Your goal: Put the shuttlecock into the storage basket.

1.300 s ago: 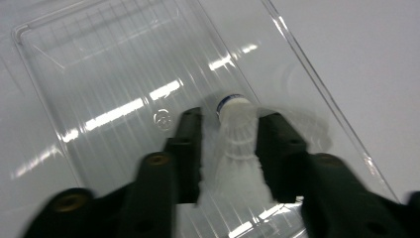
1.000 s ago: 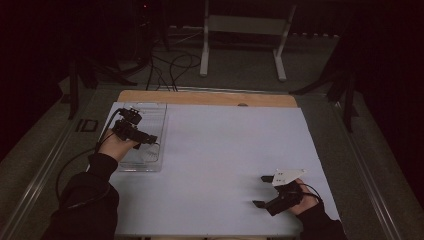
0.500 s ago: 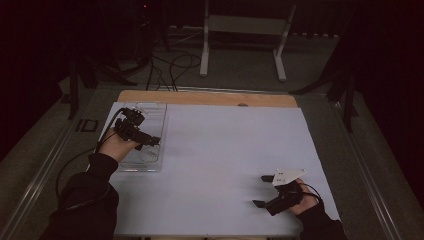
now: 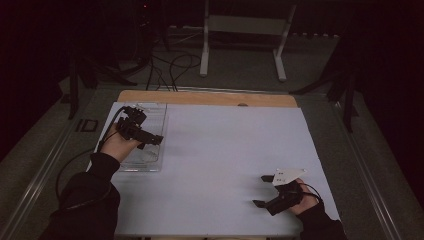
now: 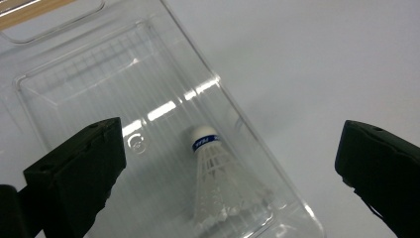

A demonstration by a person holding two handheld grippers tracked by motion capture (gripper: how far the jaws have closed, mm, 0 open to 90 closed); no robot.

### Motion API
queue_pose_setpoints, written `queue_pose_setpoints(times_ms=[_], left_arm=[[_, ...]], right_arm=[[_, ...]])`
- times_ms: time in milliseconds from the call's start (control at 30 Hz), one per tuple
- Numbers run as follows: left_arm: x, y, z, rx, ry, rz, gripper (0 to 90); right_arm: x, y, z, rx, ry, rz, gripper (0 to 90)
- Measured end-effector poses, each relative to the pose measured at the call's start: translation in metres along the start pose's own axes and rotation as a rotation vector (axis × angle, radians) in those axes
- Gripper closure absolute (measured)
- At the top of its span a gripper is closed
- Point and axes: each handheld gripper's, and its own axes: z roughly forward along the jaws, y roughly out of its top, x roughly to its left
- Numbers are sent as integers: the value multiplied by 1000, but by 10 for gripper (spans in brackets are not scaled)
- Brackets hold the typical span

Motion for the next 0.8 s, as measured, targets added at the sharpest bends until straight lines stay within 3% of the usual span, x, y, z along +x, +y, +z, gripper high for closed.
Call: queue_pose_setpoints(times_ms=[67,300,433,633,800], left_arm=[[-2,1,0,-1,-4,-5,1],[-7,2,-1,-17,-48,40,0],[-13,5,-3,-38,-97,69,0],[-27,9,-3,-55,-148,139,0],[-42,12,-1,-55,-161,206,0]], right_arm=[[0,0,0,0,-2,1,96],[0,0,-1,-3,-2,3,96],[0,0,-2,-4,-6,3,96],[1,-2,-3,-4,-4,5,96],[1,-1,-4,-12,-8,7,96]])
